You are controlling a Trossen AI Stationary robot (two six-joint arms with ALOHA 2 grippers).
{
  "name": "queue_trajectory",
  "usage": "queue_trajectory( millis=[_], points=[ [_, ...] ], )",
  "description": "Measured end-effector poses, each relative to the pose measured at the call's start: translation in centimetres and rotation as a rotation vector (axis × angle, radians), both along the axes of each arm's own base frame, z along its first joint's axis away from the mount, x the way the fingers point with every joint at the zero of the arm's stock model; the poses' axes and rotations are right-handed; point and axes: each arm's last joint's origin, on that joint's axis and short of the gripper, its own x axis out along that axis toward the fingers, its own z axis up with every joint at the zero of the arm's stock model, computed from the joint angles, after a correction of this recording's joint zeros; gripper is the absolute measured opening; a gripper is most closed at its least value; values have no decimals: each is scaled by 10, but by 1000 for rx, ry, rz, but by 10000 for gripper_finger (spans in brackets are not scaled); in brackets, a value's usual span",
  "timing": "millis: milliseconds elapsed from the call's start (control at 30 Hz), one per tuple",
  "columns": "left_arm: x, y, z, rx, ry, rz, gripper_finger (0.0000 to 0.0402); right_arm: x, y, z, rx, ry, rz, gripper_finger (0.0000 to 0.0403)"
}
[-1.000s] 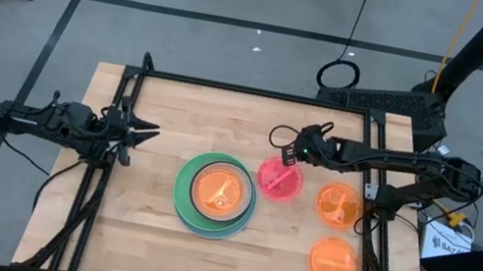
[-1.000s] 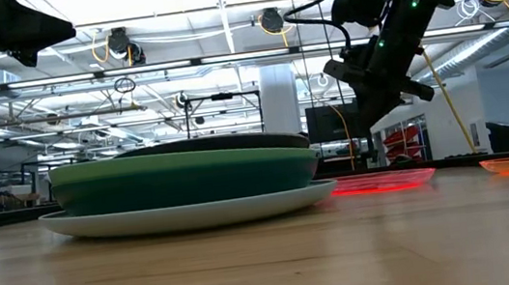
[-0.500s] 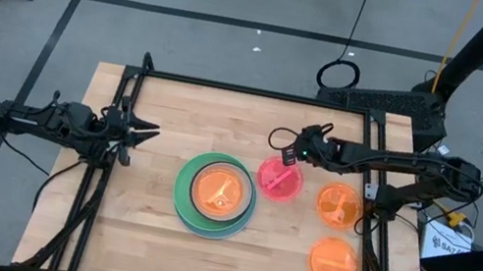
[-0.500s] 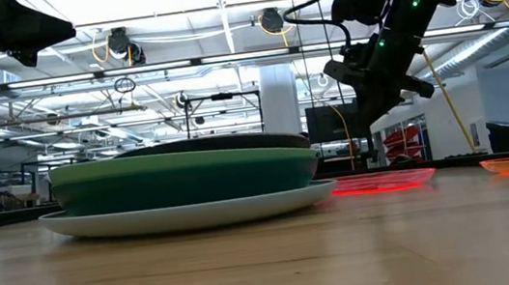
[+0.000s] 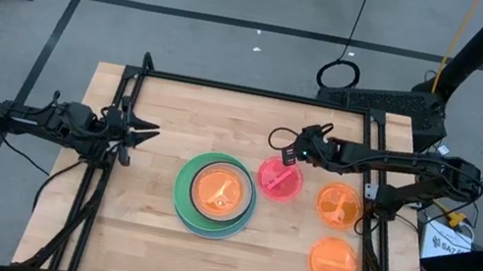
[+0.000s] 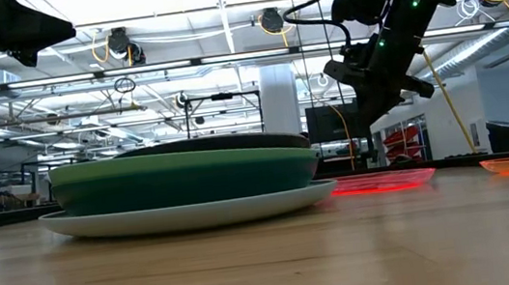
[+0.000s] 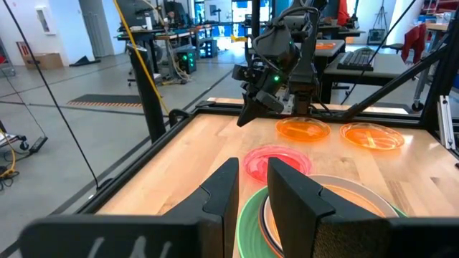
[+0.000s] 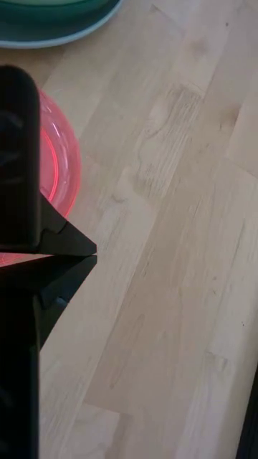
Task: Stack plastic plates
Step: Stack the transparent pink plate on top of the transparent orange plate
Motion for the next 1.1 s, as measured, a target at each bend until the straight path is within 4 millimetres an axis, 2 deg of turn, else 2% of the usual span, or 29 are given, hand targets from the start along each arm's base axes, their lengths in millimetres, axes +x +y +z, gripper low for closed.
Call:
queue_trajectory(
  millis=[433, 567, 700, 867, 967, 1100],
  points=[
    [0, 0, 0, 0, 0, 0, 83, 1, -1, -1, 4, -1, -14, 4],
    [0, 0, 0, 0, 0, 0, 83, 1, 1, -9, 136, -9, -32, 4],
    [0, 0, 0, 0, 0, 0, 83, -6, 5, -19, 262, 83, -65, 4],
    [0, 0, 0, -3, -1, 0, 83, -15, 8, -26, 293, 206, -100, 6],
    [0, 0, 0, -5, -2, 0, 83, -15, 8, -25, 300, 193, -95, 19],
    [0, 0, 0, -5, -3, 1, 83, -15, 9, -25, 338, 187, -76, 56]
  ],
)
